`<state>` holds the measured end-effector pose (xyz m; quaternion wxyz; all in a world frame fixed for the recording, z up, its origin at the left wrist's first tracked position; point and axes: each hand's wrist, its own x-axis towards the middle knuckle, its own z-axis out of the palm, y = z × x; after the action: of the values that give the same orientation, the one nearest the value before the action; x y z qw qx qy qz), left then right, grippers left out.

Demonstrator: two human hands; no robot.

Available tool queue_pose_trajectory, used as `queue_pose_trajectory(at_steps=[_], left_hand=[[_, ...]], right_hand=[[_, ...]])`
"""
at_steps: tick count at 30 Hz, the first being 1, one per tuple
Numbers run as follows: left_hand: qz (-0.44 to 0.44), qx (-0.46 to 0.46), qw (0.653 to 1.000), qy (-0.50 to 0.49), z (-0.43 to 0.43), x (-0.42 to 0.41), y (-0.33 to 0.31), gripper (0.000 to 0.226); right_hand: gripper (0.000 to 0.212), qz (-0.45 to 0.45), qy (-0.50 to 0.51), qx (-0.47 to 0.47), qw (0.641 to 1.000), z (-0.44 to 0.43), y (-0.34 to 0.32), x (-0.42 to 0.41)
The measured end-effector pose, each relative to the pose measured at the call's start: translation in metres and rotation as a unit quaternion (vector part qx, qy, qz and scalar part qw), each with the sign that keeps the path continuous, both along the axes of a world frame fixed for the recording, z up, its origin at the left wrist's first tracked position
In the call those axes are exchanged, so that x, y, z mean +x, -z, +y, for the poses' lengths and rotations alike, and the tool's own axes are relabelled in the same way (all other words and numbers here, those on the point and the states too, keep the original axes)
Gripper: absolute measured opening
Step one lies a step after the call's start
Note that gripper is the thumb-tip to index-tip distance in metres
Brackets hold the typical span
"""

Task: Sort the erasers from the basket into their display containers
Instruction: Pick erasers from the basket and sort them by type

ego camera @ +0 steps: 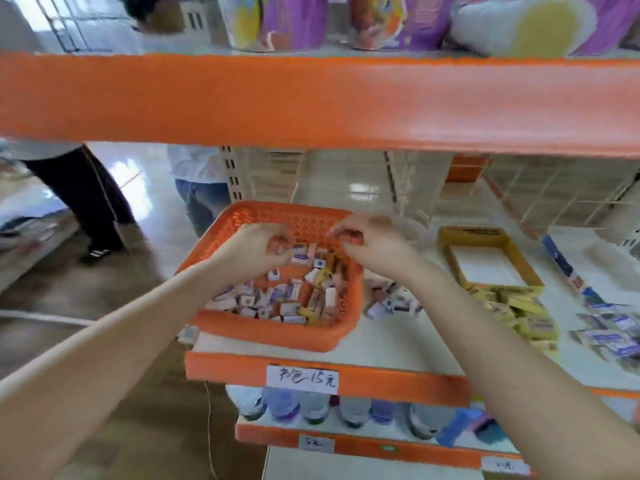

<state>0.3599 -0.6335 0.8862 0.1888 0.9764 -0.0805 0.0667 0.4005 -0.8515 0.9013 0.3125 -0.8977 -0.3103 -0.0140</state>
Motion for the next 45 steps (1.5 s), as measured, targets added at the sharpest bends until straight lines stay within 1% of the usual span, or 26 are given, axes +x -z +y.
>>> queue_pose_trajectory(at_steps=[3, 5, 9, 12, 15, 18, 22, 27, 33, 35, 40, 43, 45], left_hand=[[0.001, 0.012, 0.999, -0.031, 0.031, -0.012, 0.008, 0.023], [0.006, 0.009, 0.999, -0.046, 0.04, -0.016, 0.01, 0.025], [0.009, 0.028, 0.999, -0.019, 0.038, -0.006, 0.007, 0.03], [0.049, 0.053, 0.997, -0.007, 0.033, 0.012, 0.007, 0.037], [0.102, 0.09, 0.991, 0.011, 0.031, 0.025, 0.017, 0.045], [0.121, 0.104, 0.987, 0.012, 0.032, 0.029, 0.028, 0.046], [0.116, 0.091, 0.989, 0.002, 0.039, 0.032, 0.033, 0.045], [0.171, 0.085, 0.982, -0.006, 0.046, 0.036, 0.035, 0.053], [0.181, 0.068, 0.981, 0.015, 0.045, 0.038, 0.037, 0.046], [0.188, 0.067, 0.98, 0.018, 0.045, 0.039, 0.039, 0.045], [0.19, 0.09, 0.977, 0.03, 0.043, 0.041, 0.042, 0.047], [0.189, 0.093, 0.977, 0.033, 0.042, 0.04, 0.04, 0.048], [0.183, 0.087, 0.978, 0.038, 0.042, 0.039, 0.039, 0.048]], right_hand=[[0.027, -0.01, -0.035, -0.027, 0.999, 0.037, 0.005, 0.001], [0.028, -0.029, -0.044, -0.07, 0.996, 0.055, 0.009, 0.007], [0.033, -0.03, -0.049, -0.198, 0.978, 0.07, 0.014, 0.031], [0.033, -0.01, -0.046, -0.234, 0.971, 0.075, 0.018, 0.045], [0.034, -0.005, -0.073, -0.248, 0.966, 0.083, 0.022, 0.048], [0.037, -0.015, -0.093, -0.259, 0.961, 0.09, 0.026, 0.052], [0.042, -0.003, -0.093, -0.297, 0.95, 0.09, 0.034, 0.056], [0.044, 0.016, -0.093, -0.309, 0.946, 0.087, 0.036, 0.056], [0.058, 0.047, -0.1, -0.308, 0.945, 0.085, 0.039, 0.056], [0.064, 0.043, -0.103, -0.313, 0.943, 0.086, 0.041, 0.056], [0.07, 0.007, -0.125, -0.326, 0.937, 0.089, 0.04, 0.052], [0.078, 0.029, -0.133, -0.311, 0.941, 0.087, 0.04, 0.052], [0.079, 0.032, -0.142, -0.308, 0.94, 0.087, 0.041, 0.053]])
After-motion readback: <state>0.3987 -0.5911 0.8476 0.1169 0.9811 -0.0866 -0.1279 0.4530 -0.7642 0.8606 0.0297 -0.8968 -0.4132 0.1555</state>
